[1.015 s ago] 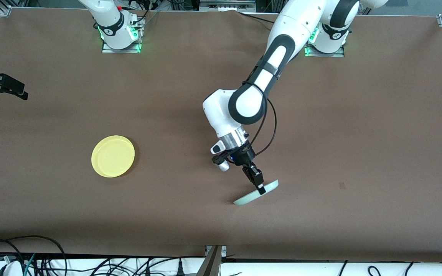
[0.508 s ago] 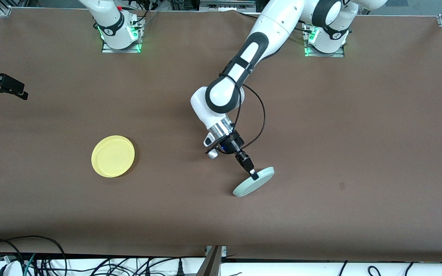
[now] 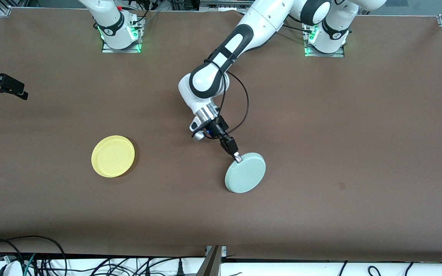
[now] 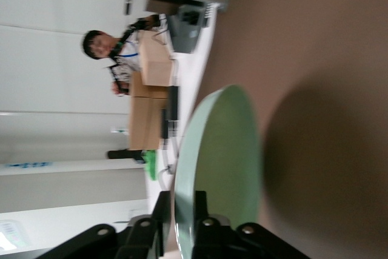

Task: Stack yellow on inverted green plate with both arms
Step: 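Lower the inverted green plate onto the table and open the left gripper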

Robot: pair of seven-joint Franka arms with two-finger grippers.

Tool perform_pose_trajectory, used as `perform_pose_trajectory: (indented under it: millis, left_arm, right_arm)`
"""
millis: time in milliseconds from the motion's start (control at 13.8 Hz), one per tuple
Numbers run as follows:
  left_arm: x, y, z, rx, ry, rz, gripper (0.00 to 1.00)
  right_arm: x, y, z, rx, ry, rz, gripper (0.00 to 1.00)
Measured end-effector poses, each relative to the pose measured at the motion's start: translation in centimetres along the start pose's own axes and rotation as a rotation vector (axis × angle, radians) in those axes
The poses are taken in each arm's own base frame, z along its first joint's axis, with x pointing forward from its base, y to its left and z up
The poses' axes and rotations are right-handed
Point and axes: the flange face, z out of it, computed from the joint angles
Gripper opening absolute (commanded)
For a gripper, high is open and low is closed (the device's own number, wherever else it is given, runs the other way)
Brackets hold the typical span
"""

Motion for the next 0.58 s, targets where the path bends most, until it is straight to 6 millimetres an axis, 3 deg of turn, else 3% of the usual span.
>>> perform_pose_trajectory:
  millis: [73,145,290,580]
  left_arm:
    - [-0.2,1.5,-1.0,-0.042,0.0,-0.01,0.51]
    - [-0.4,2.5,-1.7,-0.076,-0.005,-0.017,0.95]
    - [-0.4,2.9,-2.7,-0.142,-0.028,-0.059,1.0]
    - [1.2,0.6,-4.5,-0.306,-0.098,-0.184,1.0]
  right_arm:
    - [0.0,0.0,0.0,0.0,0.0,0.0,1.0]
    - [0.0,0.0,0.0,0.0,0.0,0.0,1.0]
    - [0.0,0.0,0.0,0.0,0.0,0.0,1.0]
    - [0.0,0.0,0.0,0.0,-0.001,0.0,1.0]
